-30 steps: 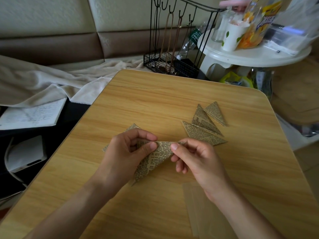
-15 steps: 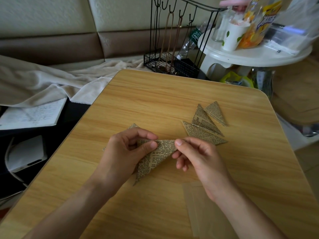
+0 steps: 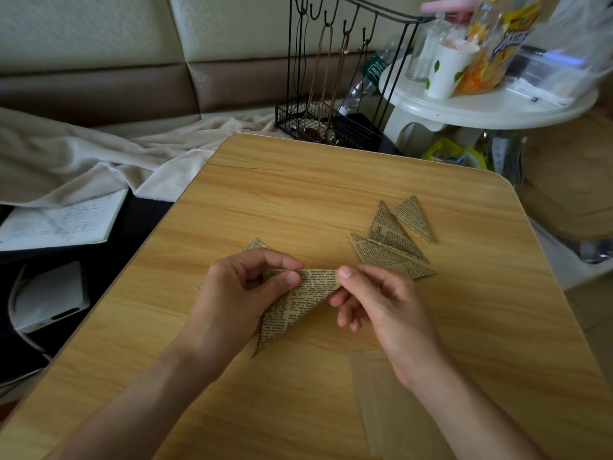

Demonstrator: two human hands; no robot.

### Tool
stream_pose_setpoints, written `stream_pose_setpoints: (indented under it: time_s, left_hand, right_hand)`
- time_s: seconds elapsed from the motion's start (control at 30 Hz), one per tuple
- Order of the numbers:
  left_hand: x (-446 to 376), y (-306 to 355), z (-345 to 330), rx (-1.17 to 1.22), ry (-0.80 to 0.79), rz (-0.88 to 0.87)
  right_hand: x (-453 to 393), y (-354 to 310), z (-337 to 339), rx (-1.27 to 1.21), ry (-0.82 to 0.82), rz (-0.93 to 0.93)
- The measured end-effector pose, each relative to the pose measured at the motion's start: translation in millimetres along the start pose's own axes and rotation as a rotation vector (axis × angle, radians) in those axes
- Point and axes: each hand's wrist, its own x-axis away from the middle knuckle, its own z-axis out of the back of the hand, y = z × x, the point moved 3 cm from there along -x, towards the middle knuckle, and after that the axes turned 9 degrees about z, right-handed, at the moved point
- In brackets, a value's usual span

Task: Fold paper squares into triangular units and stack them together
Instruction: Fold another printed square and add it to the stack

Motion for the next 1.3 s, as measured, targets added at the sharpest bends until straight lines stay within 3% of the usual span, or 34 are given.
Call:
stream_pose_setpoints:
  time_s: [0.9, 1.13, 1.3]
  left_hand:
    - [2.0, 2.1, 0.4, 0.004, 0.03, 0.045]
    - [3.0, 2.1, -0.3, -0.022, 0.051, 0.023]
    - [4.5, 3.8, -1.2, 0.004, 0.038, 0.01]
  right_hand:
    - [-1.6, 2.7, 0.1, -0.044, 0.069, 0.026]
    - [0.6, -5.0, -4.0, 0.034, -0.096, 0.076]
    - [1.4, -6.6, -6.3, 0.112, -0.108, 0.09]
